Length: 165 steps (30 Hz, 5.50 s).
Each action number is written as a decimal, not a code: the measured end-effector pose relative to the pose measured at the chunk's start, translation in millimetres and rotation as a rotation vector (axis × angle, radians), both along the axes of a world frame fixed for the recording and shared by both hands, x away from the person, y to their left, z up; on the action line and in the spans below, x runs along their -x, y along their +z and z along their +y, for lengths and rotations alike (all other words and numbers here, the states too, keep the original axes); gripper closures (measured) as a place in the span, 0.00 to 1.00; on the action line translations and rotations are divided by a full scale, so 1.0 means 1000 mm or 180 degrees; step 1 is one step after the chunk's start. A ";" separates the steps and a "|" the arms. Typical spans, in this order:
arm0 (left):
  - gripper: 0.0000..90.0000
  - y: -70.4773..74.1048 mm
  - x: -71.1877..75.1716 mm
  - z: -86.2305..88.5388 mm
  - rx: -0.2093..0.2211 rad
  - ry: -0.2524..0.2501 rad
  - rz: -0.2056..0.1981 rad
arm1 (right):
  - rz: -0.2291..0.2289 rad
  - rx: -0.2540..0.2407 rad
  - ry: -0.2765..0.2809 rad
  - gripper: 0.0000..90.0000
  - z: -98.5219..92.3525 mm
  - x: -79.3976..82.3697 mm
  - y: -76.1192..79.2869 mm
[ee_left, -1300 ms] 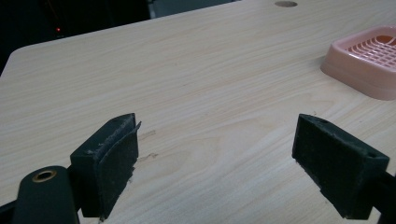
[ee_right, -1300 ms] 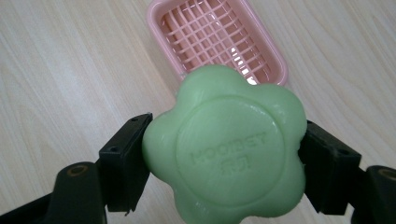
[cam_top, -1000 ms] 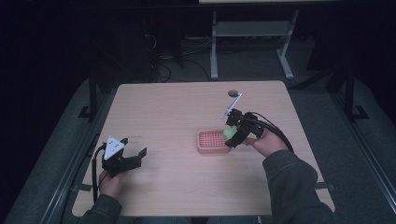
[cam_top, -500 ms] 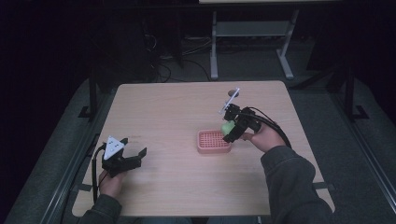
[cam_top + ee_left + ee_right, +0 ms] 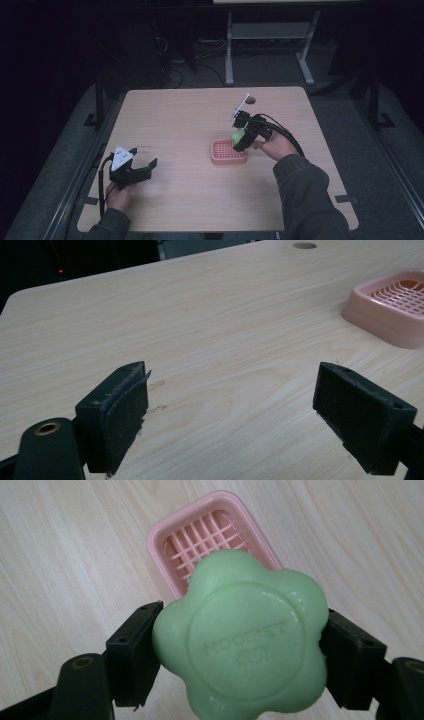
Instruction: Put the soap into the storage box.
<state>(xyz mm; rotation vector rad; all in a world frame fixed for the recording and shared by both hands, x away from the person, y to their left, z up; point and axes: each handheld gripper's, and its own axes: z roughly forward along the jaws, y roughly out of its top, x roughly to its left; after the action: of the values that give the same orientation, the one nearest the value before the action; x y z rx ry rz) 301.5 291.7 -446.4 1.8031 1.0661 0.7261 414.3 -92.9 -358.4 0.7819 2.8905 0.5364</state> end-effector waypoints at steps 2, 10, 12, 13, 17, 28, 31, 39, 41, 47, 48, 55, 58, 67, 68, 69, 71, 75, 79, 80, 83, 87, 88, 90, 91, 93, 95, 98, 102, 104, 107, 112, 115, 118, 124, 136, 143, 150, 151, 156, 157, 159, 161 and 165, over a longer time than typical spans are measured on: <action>0.16 0.000 0.000 0.000 -0.0001 0.0000 0.0001 | 0.0005 0.0006 0.0011 0.29 0.003 -0.002 -0.002; 0.16 0.000 0.000 0.000 0.0009 -0.0002 0.0007 | 0.0054 0.0022 0.0021 0.29 0.013 -0.010 -0.011; 0.16 0.000 0.000 0.000 0.0012 -0.0002 0.0006 | 0.0062 0.0024 0.0017 0.29 0.015 -0.012 -0.013; 0.16 0.000 0.000 0.000 0.0015 -0.0003 0.0006 | 0.0064 0.0030 0.0019 0.29 0.015 -0.013 -0.014; 0.16 0.000 0.000 0.000 0.0024 -0.0001 0.0003 | 0.0078 0.0035 0.0003 0.29 0.018 -0.015 -0.017; 0.16 0.000 -0.001 0.000 0.0025 -0.0006 0.0000 | 0.0164 0.0025 -0.0003 0.29 0.025 -0.019 -0.028; 0.16 0.000 -0.001 0.000 0.0022 -0.0008 0.0002 | 0.0190 0.0041 -0.0004 0.29 0.027 -0.021 -0.031; 0.16 -0.001 -0.001 -0.002 0.0026 -0.0010 0.0025 | 0.0227 0.0046 -0.0009 0.29 0.030 -0.023 -0.037; 0.16 -0.001 -0.002 -0.002 0.0021 -0.0014 0.0021 | 0.0228 0.0033 -0.0003 0.29 0.030 -0.023 -0.038; 0.16 -0.001 -0.002 -0.002 0.0010 -0.0019 0.0025 | 0.0259 0.0021 -0.0028 0.29 0.030 -0.024 -0.043; 0.16 -0.001 -0.002 -0.002 0.0014 -0.0016 0.0026 | 0.0262 0.0025 -0.0030 0.29 0.030 -0.024 -0.044; 0.16 0.000 -0.001 -0.002 0.0019 -0.0021 0.0012 | 0.0271 0.0038 -0.0044 0.29 0.033 -0.025 -0.050; 0.16 0.000 -0.001 -0.001 0.0014 -0.0020 0.0015 | 0.0283 0.0030 -0.0060 0.29 0.034 -0.026 -0.052; 0.16 0.000 -0.001 -0.002 0.0027 -0.0022 0.0012 | 0.0304 0.0021 -0.0122 0.29 0.030 -0.027 -0.061; 0.16 0.000 -0.001 -0.002 0.0024 -0.0026 0.0012 | 0.0323 0.0018 -0.0146 0.29 0.029 -0.026 -0.061; 0.16 0.000 -0.001 -0.002 0.0028 -0.0025 0.0013 | 0.0319 0.0023 -0.0148 0.29 0.029 -0.026 -0.062; 0.16 0.000 -0.001 -0.002 0.0026 -0.0028 0.0012 | 0.0320 0.0026 -0.0151 0.29 0.028 -0.027 -0.062; 0.16 0.000 -0.001 -0.002 0.0028 -0.0022 0.0014 | 0.0300 0.0008 -0.0182 0.29 0.027 -0.028 -0.061; 0.16 0.000 -0.001 -0.002 0.0027 -0.0029 0.0009 | 0.0341 0.0007 -0.0197 0.28 0.027 -0.029 -0.062; 0.16 0.000 -0.001 -0.002 0.0030 -0.0028 0.0007 | 0.0337 0.0008 -0.0194 0.28 0.027 -0.029 -0.063; 0.16 0.000 -0.001 -0.002 0.0026 -0.0026 0.0009 | 0.0332 -0.0002 -0.0192 0.28 0.028 -0.029 -0.063; 0.16 0.000 -0.001 -0.002 0.0027 -0.0028 0.0004 | 0.0337 -0.0025 -0.0198 0.28 0.028 -0.029 -0.062; 0.16 0.000 -0.001 -0.002 0.0026 -0.0026 0.0007 | 0.0334 -0.0037 -0.0207 0.28 0.028 -0.029 -0.061; 0.16 0.000 -0.001 -0.002 0.0027 -0.0026 0.0008 | 0.0314 -0.0044 -0.0201 0.28 0.028 -0.029 -0.060; 0.16 0.000 -0.001 -0.002 0.0028 -0.0026 0.0005 | 0.0309 -0.0050 -0.0200 0.28 0.028 -0.029 -0.059; 0.16 0.000 -0.001 -0.002 0.0026 -0.0025 0.0005 | 0.0299 -0.0082 -0.0209 0.28 0.027 -0.029 -0.058; 0.16 0.000 -0.001 -0.002 0.0025 -0.0030 0.0005 | 0.0292 -0.0105 -0.0222 0.29 0.026 -0.028 -0.057; 0.16 0.000 -0.001 -0.002 0.0027 -0.0035 0.0003 | 0.0277 -0.0136 -0.0235 0.29 0.025 -0.028 -0.055; 0.16 0.000 -0.001 -0.002 0.0025 -0.0036 0.0005 | 0.0253 -0.0181 -0.0248 0.29 0.024 -0.027 -0.051; 0.16 0.000 -0.001 -0.002 0.0022 -0.0035 0.0003 | 0.0256 -0.0193 -0.0247 0.29 0.023 -0.026 -0.049; 0.16 0.000 -0.001 -0.003 0.0014 -0.0037 0.0012 | 0.0246 -0.0219 -0.0245 0.29 0.022 -0.025 -0.048; 0.16 0.000 -0.001 -0.003 0.0001 -0.0045 0.0013 | 0.0256 -0.0279 -0.0263 0.29 0.018 -0.024 -0.044; 0.16 0.000 -0.001 -0.003 0.0006 -0.0048 0.0016 | 0.0245 -0.0297 -0.0272 0.29 0.016 -0.023 -0.042; 0.16 0.000 -0.001 -0.003 -0.0003 -0.0045 0.0025 | 0.0237 -0.0321 -0.0284 0.29 0.012 -0.022 -0.039; 0.16 0.000 -0.001 -0.004 0.0009 -0.0048 0.0034 | 0.0203 -0.0376 -0.0299 0.29 0.008 -0.020 -0.034; 0.16 0.000 -0.001 -0.003 -0.0005 -0.0058 0.0033 | 0.0198 -0.0421 -0.0331 0.29 -0.001 -0.016 -0.030; 0.16 0.000 0.000 -0.004 -0.0026 -0.0066 0.0019 | 0.0158 -0.0421 -0.0347 0.29 -0.007 -0.012 -0.026; 0.16 0.000 0.000 -0.004 -0.0032 -0.0070 0.0021 | 0.0138 -0.0432 -0.0376 0.29 -0.017 -0.007 -0.022; 0.16 0.000 0.000 -0.004 -0.0036 -0.0071 0.0023 | 0.0138 -0.0436 -0.0384 0.29 -0.019 -0.006 -0.021; 0.16 -0.001 0.000 -0.005 -0.0040 -0.0078 0.0025 | 0.0124 -0.0453 -0.0425 0.29 -0.028 -0.002 -0.019; 0.16 -0.001 0.000 -0.005 -0.0038 -0.0078 0.0029 | 0.0122 -0.0456 -0.0420 0.29 -0.029 -0.001 -0.019; 0.16 -0.001 0.000 -0.005 -0.0045 -0.0080 0.0032 | 0.0130 -0.0470 -0.0447 0.29 -0.032 0.000 -0.018; 0.16 -0.001 0.000 -0.005 -0.0046 -0.0081 0.0035 | 0.0117 -0.0479 -0.0453 0.29 -0.035 0.002 -0.018; 0.16 -0.001 0.000 -0.005 -0.0045 -0.0082 0.0034 | 0.0127 -0.0489 -0.0483 0.29 -0.041 0.005 -0.018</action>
<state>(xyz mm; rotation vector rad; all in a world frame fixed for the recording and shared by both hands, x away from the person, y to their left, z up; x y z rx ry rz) 301.8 286.9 -447.1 1.8315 1.0453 0.7110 409.6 -134.2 -376.0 1.0345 2.8197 0.7392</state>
